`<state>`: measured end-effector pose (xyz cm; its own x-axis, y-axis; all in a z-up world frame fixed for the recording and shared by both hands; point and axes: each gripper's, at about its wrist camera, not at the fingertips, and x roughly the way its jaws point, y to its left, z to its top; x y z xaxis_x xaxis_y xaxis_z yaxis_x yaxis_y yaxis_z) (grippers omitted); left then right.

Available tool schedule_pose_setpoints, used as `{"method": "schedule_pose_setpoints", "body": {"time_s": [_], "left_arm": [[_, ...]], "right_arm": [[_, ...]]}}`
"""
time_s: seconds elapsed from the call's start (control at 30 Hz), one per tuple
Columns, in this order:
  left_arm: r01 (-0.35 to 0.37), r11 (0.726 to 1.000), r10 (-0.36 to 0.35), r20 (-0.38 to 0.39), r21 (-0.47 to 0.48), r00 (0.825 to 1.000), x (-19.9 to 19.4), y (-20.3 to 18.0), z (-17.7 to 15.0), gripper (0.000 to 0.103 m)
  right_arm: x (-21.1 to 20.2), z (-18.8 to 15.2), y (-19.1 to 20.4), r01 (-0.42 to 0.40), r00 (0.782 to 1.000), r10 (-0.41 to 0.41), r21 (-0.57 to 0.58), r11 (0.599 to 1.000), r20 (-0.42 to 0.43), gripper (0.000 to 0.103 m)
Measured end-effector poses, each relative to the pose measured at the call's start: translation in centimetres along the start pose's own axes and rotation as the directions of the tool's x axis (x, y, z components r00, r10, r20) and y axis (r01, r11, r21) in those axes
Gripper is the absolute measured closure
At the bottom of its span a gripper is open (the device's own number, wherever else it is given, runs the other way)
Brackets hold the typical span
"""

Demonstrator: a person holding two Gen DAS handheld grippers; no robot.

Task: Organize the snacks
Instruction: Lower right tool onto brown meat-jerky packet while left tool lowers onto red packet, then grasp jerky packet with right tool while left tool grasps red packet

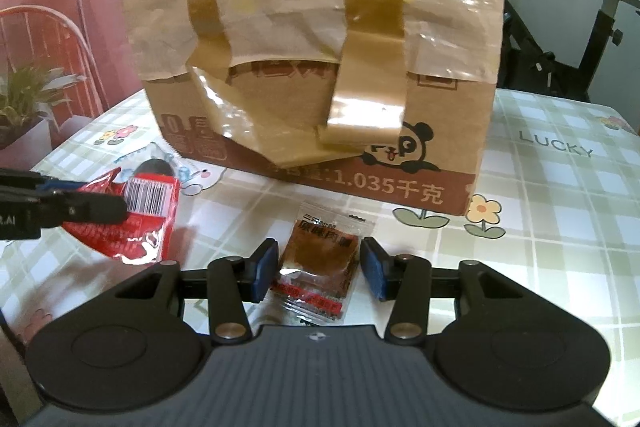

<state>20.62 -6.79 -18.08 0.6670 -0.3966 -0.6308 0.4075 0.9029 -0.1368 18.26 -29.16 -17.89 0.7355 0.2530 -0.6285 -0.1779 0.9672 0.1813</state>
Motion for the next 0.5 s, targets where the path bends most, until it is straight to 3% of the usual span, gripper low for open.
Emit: {"method": "schedule_pose_setpoints", "body": {"time_s": [0.3,0.5], "left_arm": [[0.011,1.000,-0.011,0.026,-0.022,1.000,-1.1,0.2,0.1,0.079],[0.007,0.999,-0.004,0.085,-0.038,0.996,-3.0,0.6,1.0,0.079]], "right_arm": [[-2.3,-0.5,1.5,-0.077,0.997,0.077,-0.026,0.997,0.013,0.055],[-3.8,0.3,3.7,-0.129,0.990,0.135,-0.116,0.985,0.048,0.056]]}}
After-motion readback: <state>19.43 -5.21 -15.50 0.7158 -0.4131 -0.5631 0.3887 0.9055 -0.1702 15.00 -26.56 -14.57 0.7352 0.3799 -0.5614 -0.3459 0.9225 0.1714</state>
